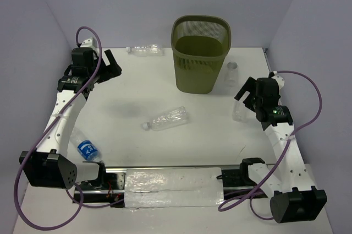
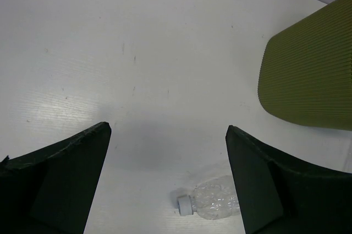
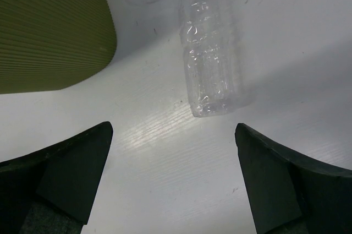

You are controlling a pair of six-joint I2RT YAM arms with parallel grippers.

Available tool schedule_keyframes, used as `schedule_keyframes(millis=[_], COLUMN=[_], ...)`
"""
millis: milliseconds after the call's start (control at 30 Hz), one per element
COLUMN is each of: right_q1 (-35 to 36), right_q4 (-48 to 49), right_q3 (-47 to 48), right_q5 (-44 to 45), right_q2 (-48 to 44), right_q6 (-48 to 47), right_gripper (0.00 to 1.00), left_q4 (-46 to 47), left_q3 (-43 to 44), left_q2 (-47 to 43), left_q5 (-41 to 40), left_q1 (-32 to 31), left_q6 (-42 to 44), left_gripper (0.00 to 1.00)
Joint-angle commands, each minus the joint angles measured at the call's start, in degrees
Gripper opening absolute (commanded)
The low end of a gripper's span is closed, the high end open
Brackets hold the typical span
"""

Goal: Put the plastic bottles in the bin

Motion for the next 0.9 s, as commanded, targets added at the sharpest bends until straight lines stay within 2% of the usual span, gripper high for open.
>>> schedule_keyframes(millis=[0,367,633,867], right_q1=[-0.16,-0.15,-0.51,-1.39], right_q4=[0.40,0.04,0.83,3.55], right_q3=[-0.43,-0.79,-0.18,1.32], right_q5=[1.55,1.37,-3.02,2.51], right_q2=[-0.92,1.00,13.46,21.48], right_q6=[1.18,1.45,-0.14,1.80], right_gripper=[1.00,1.00,1.00,1.00], left_q4=[1.67,1.49,0.52,0.26], left_q3=[0.77,0.69,0.69,-0.02], left_q2=[0.35,1.06,1.23,1.06], left_q5=[0.73,1.79,1.96,2.49], left_q1=[-0.05,-0.05,-0.05,-0.05], left_q6=[-1.10,-1.37,-1.28,-1.28], left_gripper=[0.99,0.99,0.99,0.99])
